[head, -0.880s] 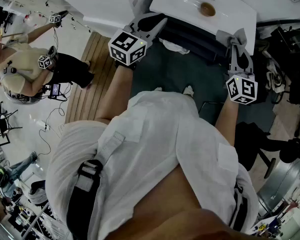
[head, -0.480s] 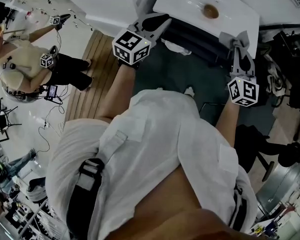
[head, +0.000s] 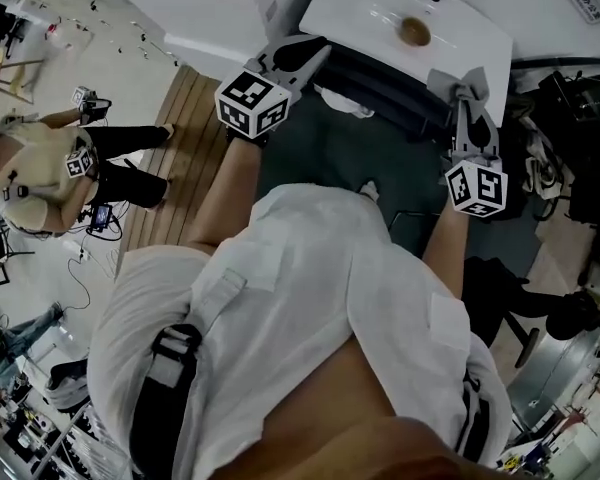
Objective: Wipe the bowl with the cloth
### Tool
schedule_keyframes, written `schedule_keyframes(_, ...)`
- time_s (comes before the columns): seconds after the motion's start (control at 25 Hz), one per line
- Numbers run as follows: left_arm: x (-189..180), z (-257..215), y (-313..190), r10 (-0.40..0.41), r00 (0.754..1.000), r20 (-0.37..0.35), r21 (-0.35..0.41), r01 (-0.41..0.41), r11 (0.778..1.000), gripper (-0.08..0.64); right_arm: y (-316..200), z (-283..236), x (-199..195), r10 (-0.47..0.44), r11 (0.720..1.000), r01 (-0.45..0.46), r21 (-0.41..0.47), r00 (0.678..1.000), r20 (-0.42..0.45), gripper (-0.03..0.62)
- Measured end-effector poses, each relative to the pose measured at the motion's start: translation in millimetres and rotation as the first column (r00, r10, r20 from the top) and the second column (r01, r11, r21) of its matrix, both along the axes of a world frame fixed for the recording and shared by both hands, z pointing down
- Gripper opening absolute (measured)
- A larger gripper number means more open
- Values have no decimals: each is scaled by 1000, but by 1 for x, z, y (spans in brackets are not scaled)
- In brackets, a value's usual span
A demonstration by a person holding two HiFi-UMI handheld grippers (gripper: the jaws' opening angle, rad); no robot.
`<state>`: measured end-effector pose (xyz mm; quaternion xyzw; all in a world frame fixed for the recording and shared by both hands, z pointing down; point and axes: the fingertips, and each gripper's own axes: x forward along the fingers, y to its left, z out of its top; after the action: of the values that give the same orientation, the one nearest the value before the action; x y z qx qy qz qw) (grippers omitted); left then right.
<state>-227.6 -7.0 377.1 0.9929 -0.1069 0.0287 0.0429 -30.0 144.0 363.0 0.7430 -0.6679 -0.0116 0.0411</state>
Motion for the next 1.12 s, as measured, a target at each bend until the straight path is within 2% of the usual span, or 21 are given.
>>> schedule_keyframes(0.32,15,8,-9,-4,1000,10,-18,4,1000,40,-15,6,17,-30,999,30,-36,1000,-4,43)
schedule_keyframes(0.48,22,12,-22,-32,999,10,-33,32,999,40,-32,14,29,-40,998,41,-44,999,12,43)
schedule_keyframes(0.64,43,18,-32,-30,999,30,-35,32,999,40,-53,24,46,-75,995,75,-66,997,4,43)
schedule_keyframes(0.8,80,25,-49,-49,997,54,-38,51,998,40,-83,36,76,-138,985,137,-102,990,-9,43)
schedule_keyframes(1.12,191,39,-84,-70,993,93,-52,75,996,40,-147,60,165,-242,957,236,-169,970,-14,43)
